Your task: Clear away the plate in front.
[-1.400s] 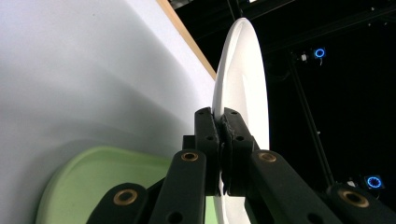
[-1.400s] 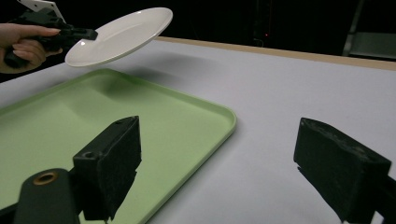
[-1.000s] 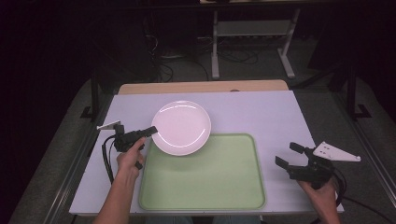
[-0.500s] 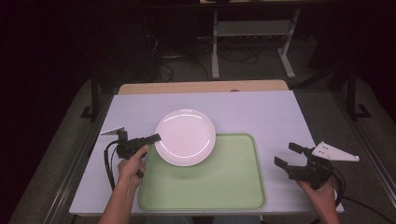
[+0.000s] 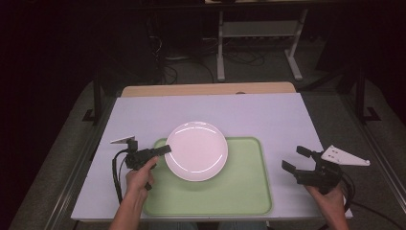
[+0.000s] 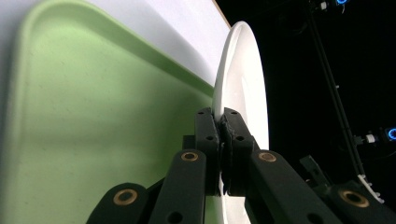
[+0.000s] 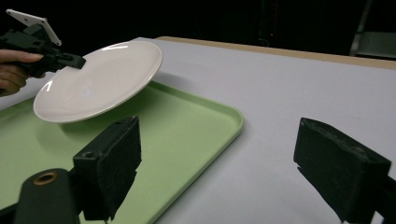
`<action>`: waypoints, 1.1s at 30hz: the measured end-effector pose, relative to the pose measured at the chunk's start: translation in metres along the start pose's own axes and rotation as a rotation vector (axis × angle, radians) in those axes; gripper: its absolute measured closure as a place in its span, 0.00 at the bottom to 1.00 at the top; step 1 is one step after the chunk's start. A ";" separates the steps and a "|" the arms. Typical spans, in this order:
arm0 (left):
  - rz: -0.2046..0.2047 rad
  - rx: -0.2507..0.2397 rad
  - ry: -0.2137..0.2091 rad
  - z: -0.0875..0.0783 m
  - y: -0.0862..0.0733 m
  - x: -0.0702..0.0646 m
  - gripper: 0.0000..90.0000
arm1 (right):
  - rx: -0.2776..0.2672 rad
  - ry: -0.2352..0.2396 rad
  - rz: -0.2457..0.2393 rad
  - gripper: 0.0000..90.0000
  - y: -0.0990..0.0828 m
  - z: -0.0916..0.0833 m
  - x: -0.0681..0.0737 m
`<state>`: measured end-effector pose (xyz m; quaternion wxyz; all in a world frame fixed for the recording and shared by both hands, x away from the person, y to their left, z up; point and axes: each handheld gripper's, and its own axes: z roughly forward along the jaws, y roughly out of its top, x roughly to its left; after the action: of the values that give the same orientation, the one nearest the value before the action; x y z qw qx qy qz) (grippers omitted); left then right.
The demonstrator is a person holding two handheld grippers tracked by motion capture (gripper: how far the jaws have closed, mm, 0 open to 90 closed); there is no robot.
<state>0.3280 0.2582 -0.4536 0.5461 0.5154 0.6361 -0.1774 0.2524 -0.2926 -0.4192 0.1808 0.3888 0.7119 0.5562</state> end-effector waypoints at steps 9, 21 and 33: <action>0.025 0.047 0.034 0.006 -0.011 0.000 0.97 | -0.008 0.002 -0.003 0.15 0.001 -0.001 0.001; 0.025 0.088 0.065 0.013 -0.022 -0.003 0.97 | -0.010 0.001 -0.001 0.15 0.001 -0.002 0.003; 0.004 0.108 0.110 0.008 -0.033 -0.004 0.97 | -0.009 0.009 -0.009 0.15 0.002 -0.003 0.005</action>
<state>0.3041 0.2364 -0.4641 0.4821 0.5544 0.6537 -0.1816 0.2480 -0.2907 -0.4160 0.1819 0.3823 0.7118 0.5604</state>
